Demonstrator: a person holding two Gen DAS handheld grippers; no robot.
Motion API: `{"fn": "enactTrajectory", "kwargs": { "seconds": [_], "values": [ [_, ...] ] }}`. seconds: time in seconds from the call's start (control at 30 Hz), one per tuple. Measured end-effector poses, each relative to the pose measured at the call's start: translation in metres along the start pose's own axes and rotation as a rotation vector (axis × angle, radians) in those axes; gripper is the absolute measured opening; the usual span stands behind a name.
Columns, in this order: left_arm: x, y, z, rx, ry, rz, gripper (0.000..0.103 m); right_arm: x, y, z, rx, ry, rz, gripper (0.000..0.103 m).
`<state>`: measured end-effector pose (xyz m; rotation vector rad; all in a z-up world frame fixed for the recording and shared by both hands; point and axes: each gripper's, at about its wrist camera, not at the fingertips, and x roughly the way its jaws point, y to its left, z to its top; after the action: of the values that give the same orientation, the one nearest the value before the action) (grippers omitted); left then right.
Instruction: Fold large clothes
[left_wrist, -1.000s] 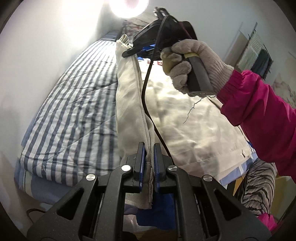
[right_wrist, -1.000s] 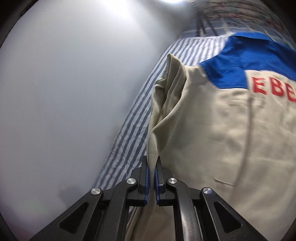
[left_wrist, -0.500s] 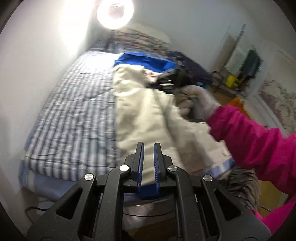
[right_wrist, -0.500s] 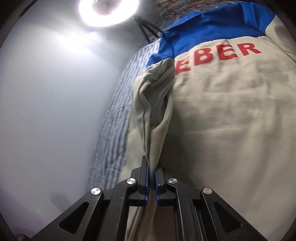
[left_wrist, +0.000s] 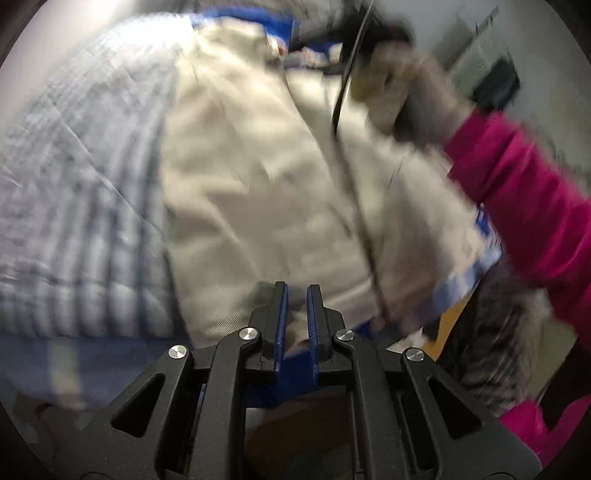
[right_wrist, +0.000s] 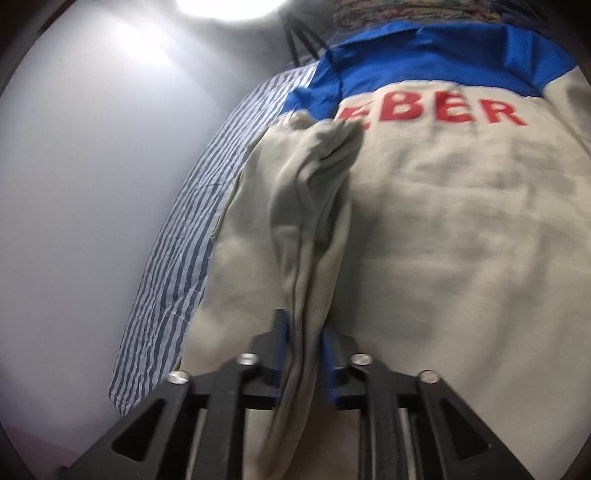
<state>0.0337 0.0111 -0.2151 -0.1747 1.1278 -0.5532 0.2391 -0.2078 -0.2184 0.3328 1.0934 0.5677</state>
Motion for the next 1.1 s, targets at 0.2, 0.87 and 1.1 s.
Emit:
{"fn": "enactTrajectory", "kwargs": {
  "seconds": [0.2, 0.87, 1.1],
  "values": [
    [0.004, -0.011, -0.005, 0.042, 0.007, 0.021, 0.003, -0.083, -0.013, -0.026, 0.010, -0.108, 0.029, 0.035],
    [-0.100, -0.087, 0.065, 0.126, -0.304, 0.006, 0.003, -0.292, -0.093, -0.168, 0.173, -0.400, -0.222, 0.058],
    [-0.074, -0.116, 0.087, 0.148, -0.286, -0.040, 0.005, -0.335, -0.181, -0.217, 0.376, -0.434, -0.305, 0.063]
  ]
}}
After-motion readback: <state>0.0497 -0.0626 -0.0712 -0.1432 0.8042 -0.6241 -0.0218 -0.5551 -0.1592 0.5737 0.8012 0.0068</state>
